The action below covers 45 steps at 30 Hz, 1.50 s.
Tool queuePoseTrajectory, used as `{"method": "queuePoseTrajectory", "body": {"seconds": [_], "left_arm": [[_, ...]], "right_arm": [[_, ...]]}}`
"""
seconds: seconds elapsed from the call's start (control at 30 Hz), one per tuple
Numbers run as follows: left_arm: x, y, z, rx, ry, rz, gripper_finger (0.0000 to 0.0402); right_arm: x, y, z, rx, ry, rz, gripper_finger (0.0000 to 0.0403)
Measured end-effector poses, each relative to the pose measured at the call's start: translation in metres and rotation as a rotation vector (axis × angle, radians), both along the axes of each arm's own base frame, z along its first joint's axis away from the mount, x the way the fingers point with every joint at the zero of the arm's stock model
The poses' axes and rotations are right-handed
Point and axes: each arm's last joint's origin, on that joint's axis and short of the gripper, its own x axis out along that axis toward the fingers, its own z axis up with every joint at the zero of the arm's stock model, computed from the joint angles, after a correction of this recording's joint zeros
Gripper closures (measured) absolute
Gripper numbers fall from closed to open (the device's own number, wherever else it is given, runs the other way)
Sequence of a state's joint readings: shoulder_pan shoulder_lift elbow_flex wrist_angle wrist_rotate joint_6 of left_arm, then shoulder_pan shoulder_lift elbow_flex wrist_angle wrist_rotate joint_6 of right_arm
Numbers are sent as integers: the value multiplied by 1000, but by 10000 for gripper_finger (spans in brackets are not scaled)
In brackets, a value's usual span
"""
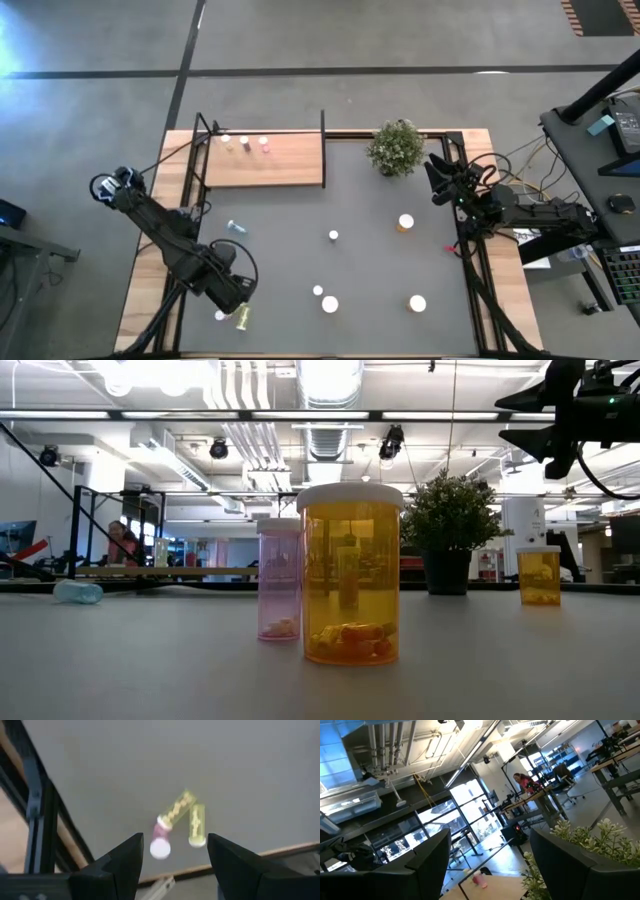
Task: Pick and place medicine bottles onto shelf by color
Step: Put the left pink pill bottle on the shelf aligned with the other pink bottle
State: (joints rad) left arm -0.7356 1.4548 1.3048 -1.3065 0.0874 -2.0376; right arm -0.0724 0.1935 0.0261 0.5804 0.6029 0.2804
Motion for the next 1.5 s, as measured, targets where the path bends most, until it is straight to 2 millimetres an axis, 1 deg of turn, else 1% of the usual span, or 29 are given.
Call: {"method": "queuePoseTrajectory", "body": {"seconds": [0.17, 0.37, 0.47, 0.63, 0.77, 0.9, 1.03, 1.17, 1.33, 1.5], "left_arm": [[-8, -11, 0, -53, 38, 75, 196], [-16, -25, -4, -91, 32, 136, 170], [-18, -31, -12, -115, 18, 130, 161], [-19, -39, -26, -156, -8, 117, 159], [-21, -40, -38, -155, -7, 107, 159], [-24, -40, -54, -136, 39, 104, 159], [-22, -44, -67, -159, 45, 107, 159], [-19, -47, -76, -166, 45, 114, 159], [-18, -50, -89, -128, 73, 117, 159], [-17, -51, -94, -116, 80, 112, 161]], "right_arm": [[0, 0, 0, 0, 0, 0, 142], [0, 0, 0, 0, 0, 0, 142], [0, 0, 0, 0, 0, 0, 142], [0, 0, 0, 0, 0, 0, 142], [0, 0, 0, 0, 0, 0, 142], [0, 0, 0, 0, 1, 0, 142], [0, 0, 0, 0, 1, 0, 142], [0, 0, 0, 0, 1, 0, 142], [0, 0, 0, 0, 0, 0, 142], [0, 0, 0, 0, 0, 0, 142]]}}
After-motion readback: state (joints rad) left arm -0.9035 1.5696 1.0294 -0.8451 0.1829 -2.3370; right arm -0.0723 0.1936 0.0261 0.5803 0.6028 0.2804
